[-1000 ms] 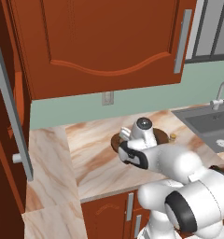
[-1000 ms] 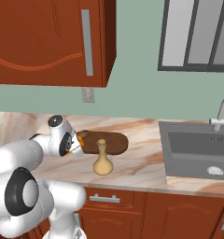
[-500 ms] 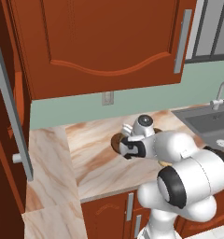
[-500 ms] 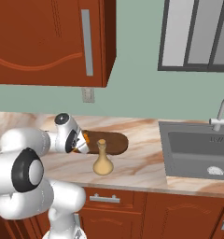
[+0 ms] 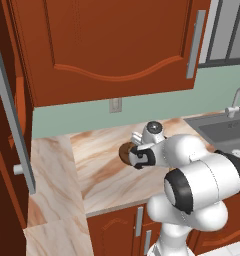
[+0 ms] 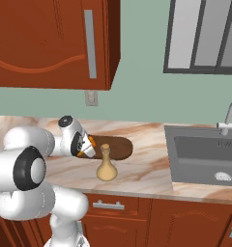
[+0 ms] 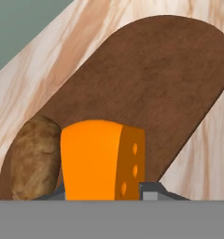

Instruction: Retrieve the reheated potato from the microwave, then place the potato, cheese, and condiment on the cutting board.

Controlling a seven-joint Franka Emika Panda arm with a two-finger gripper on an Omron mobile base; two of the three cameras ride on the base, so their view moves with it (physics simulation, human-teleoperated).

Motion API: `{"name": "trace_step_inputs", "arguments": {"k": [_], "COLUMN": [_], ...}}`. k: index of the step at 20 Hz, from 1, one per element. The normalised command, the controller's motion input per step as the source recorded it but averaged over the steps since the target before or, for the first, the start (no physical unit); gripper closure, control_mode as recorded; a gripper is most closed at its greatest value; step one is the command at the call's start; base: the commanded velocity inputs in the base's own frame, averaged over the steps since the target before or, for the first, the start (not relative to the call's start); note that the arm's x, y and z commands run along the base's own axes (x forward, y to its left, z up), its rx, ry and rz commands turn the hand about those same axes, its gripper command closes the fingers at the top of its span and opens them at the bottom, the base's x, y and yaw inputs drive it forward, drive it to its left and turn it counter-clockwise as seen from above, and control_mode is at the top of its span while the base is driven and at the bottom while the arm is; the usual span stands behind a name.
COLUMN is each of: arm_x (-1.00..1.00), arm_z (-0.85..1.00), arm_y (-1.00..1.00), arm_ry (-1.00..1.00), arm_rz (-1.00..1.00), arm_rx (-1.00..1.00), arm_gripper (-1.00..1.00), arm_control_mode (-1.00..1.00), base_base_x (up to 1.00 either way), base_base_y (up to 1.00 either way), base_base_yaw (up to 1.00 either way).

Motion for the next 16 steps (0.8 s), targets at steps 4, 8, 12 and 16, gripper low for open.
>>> {"name": "trace_step_inputs", "arguments": {"k": [4, 8, 12, 16], "arm_x": [0.21, 0.15, 0.10, 0.14], "arm_z": [0.00, 0.00, 0.00, -0.01], "arm_y": [-0.15, -0.13, -0.07, -0.09], "arm_ry": [0.00, 0.00, 0.00, 0.00], "arm_rz": [0.00, 0.00, 0.01, 0.00], "arm_rx": [-0.03, -0.01, 0.00, 0.00], "arm_gripper": [1.00, 1.00, 1.00, 1.00], "arm_control_mode": [-1.00, -1.00, -1.00, -1.00], "base_base_x": [0.00, 0.00, 0.00, 0.00], "base_base_y": [0.00, 0.00, 0.00, 0.00], "base_base_yaw": [0.00, 0.00, 0.00, 0.00]}}
